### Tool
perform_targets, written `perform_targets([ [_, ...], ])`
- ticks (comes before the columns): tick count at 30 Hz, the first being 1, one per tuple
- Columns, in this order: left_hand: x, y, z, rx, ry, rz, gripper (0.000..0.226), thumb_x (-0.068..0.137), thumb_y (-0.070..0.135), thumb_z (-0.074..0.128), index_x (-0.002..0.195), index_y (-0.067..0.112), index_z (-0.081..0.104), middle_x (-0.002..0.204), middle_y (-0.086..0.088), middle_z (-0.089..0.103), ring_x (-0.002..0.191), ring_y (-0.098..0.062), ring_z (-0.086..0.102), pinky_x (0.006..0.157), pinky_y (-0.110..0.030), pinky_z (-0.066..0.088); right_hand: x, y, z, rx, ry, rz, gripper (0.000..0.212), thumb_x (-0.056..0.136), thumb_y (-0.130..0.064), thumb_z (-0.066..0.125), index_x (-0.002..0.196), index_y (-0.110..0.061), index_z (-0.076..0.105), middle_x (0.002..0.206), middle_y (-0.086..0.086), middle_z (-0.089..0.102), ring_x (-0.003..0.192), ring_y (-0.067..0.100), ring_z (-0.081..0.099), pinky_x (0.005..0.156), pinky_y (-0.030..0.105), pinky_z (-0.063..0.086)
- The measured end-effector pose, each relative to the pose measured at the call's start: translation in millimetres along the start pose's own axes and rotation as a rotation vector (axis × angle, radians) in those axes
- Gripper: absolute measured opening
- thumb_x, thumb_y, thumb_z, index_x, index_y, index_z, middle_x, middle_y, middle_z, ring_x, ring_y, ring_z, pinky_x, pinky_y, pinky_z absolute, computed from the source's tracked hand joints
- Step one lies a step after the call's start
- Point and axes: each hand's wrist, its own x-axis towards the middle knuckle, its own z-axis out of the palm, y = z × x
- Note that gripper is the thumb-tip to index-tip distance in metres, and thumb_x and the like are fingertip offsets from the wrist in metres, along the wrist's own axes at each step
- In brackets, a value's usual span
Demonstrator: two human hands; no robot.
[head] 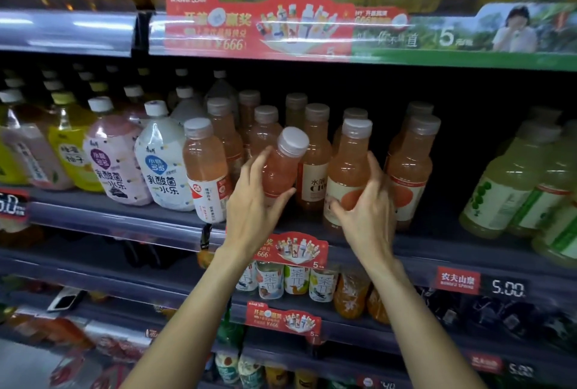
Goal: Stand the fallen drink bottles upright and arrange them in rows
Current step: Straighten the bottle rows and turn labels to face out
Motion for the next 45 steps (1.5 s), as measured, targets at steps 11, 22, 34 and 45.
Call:
perform_targets([
  [11, -7, 107, 14, -0.399, -0.164, 0.161, 0.075, 0.077, 0.047, 0.072, 0.138, 0.025, 0.034, 0.134, 0.011, 0.048, 0.122, -0.003, 0.051, 0.094, -0.024, 0.049, -30, 24, -82, 0.596, -0.197, -0.063, 0.076, 0.082, -0.029, 0.064, 0.146, -0.025, 0.024, 0.141, -0.005, 0.036, 0.131, 0.009, 0.04, 0.104, 0.025, 0.039],
  [22, -7, 267, 128, -0.627, -0.467, 0.274, 0.082, 0.079, 0.05, 0.07, 0.148, 0.035, 0.027, 0.143, 0.013, 0.044, 0.125, -0.001, 0.046, 0.097, -0.022, 0.043, -26, 133, -203, 0.4, 0.222, 0.168, 0.078, 0.078, -0.003, 0.073, 0.132, -0.039, 0.03, 0.131, -0.01, 0.049, 0.119, 0.005, 0.052, 0.094, 0.026, 0.047],
  [34, -46, 319, 241, -0.249, -0.085, 0.279, 0.042, 0.082, 0.021, 0.063, 0.122, 0.011, 0.055, 0.11, -0.013, 0.057, 0.098, -0.029, 0.054, 0.07, -0.037, 0.051, -16, 283, -318, 0.131, 0.507, 0.35, 0.084, 0.07, -0.011, 0.08, 0.135, -0.02, 0.027, 0.129, -0.002, 0.046, 0.117, 0.014, 0.051, 0.102, 0.038, 0.042],
  [45, -46, 410, 304, -0.297, -0.482, 0.22, 0.09, 0.08, 0.047, 0.071, 0.148, 0.014, 0.023, 0.147, -0.017, 0.031, 0.126, -0.037, 0.042, 0.094, -0.047, 0.046, -12, 340, -386, -0.031, 0.385, 0.301, 0.08, 0.071, -0.009, 0.077, 0.135, -0.021, 0.031, 0.123, -0.01, 0.048, 0.106, -0.001, 0.049, 0.083, 0.007, 0.038],
])
